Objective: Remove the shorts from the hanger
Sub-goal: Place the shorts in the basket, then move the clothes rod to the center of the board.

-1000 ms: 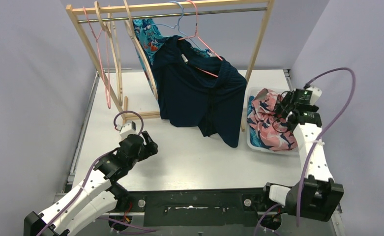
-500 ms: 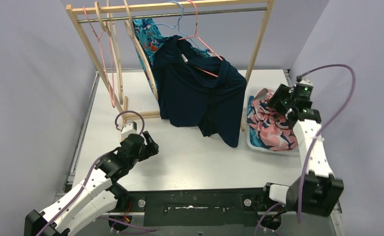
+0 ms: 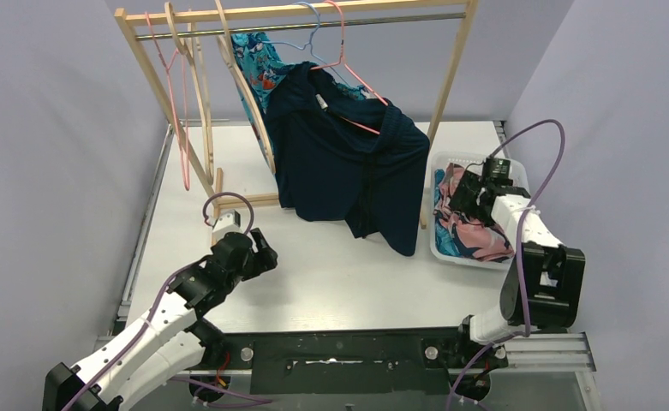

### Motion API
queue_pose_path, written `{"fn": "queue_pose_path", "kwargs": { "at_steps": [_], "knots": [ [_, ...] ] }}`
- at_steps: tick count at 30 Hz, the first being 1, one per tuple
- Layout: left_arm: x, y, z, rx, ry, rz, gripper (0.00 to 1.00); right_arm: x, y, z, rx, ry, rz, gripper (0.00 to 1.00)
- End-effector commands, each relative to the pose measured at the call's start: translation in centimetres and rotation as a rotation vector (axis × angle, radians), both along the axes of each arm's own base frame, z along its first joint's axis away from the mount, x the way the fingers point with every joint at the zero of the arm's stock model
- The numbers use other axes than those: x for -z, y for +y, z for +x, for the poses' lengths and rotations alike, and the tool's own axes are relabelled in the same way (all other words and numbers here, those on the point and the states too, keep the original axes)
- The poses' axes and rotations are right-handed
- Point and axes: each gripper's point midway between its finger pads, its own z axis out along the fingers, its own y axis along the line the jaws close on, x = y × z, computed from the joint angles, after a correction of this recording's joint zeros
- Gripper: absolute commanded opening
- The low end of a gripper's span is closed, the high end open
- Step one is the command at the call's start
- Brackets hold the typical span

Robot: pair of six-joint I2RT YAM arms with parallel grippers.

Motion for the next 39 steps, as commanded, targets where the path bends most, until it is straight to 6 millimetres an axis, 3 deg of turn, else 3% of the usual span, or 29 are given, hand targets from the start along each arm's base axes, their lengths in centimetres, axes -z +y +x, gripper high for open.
{"fn": "queue_pose_path", "kwargs": {
  "at_steps": [1,4,6,10,14,17,25,39],
  "knots": [
    [-1.0,-0.5,1.3,0.004,-0.045,-0.014,0.72,-7.6,-1.7,0.8,0.003,-0.150,-0.137,0.70],
    [-0.6,-0.2,1.6,-0.014,-0.029,-0.012,0.72,-12.3,-1.8,0.2,0.021,-0.272,-0.169,0.72],
    [-0.4,-0.1,1.7,-0.019,-0.019,-0.021,0.72,-14.6,-0.8,-0.3,0.006,-0.370,-0.135,0.73],
    [-0.4,-0.1,2.0,-0.020,-0.016,-0.040,0.72,-16.7,4.5,-0.4,-0.172,-0.539,0.044,0.71],
    [-0.5,-0.1,2.0,-0.018,-0.018,-0.044,0.72,-18.4,10.2,0.9,-0.375,-0.617,0.156,0.66],
    [-0.6,0.0,2.0,-0.018,-0.017,-0.042,0.72,-18.1,12.3,3.3,-0.470,-0.556,0.128,0.65],
    [-0.5,0.0,2.0,-0.015,-0.013,-0.050,0.72,-18.3,13.6,9.0,-0.557,-0.558,0.129,0.60],
    [-0.2,0.2,2.3,-0.022,-0.010,-0.039,0.72,-18.3,15.6,13.4,-0.735,-0.539,0.144,0.57]
  ]
}}
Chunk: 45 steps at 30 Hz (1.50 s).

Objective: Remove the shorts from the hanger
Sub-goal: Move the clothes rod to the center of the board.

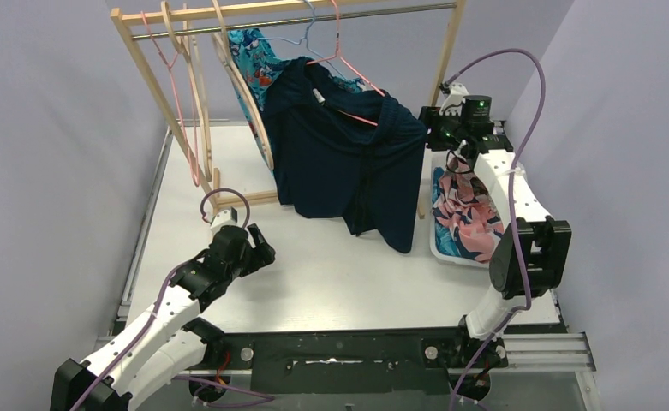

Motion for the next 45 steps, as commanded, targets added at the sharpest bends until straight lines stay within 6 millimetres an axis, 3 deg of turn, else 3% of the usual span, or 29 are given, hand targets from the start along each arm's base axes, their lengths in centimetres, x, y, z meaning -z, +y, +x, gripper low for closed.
{"fn": "queue_pose_path", "kwargs": {
  "at_steps": [1,8,11,16,24,30,35,41,45],
  "knots": [
    [-1.3,-0.5,1.2,0.008,-0.060,-0.023,0.72,-2.0,0.8,1.6,-0.077,-0.060,-0.007,0.58],
    [-1.3,-0.4,1.2,0.007,-0.062,-0.024,0.72,-2.2,-0.9,1.2,0.016,-0.052,-0.053,0.63],
    [-1.4,-0.4,1.2,0.005,-0.066,-0.026,0.72,-3.9,-2.5,-0.2,0.103,-0.112,-0.073,0.66],
    [-1.2,-0.6,1.2,0.018,-0.058,-0.025,0.72,-7.3,-4.7,-3.8,0.201,-0.248,-0.072,0.70],
    [-1.2,-0.9,1.2,0.032,-0.057,-0.034,0.72,-10.8,-7.4,-10.3,0.334,-0.382,-0.117,0.72],
    [-1.2,-1.0,1.2,0.038,-0.059,-0.038,0.72,-13.1,-6.9,-14.4,0.327,-0.435,-0.071,0.72],
    [-1.3,-1.0,1.2,0.040,-0.064,-0.038,0.72,-13.5,-5.7,-17.6,0.276,-0.448,-0.014,0.72],
    [-1.3,-1.1,1.2,0.044,-0.065,-0.041,0.72,-13.9,-0.5,-21.9,-0.060,-0.488,0.055,0.73],
    [-1.1,-1.2,1.1,0.051,-0.056,-0.041,0.73,-15.7,1.1,-22.8,-0.175,-0.491,0.083,0.73]
  ]
}}
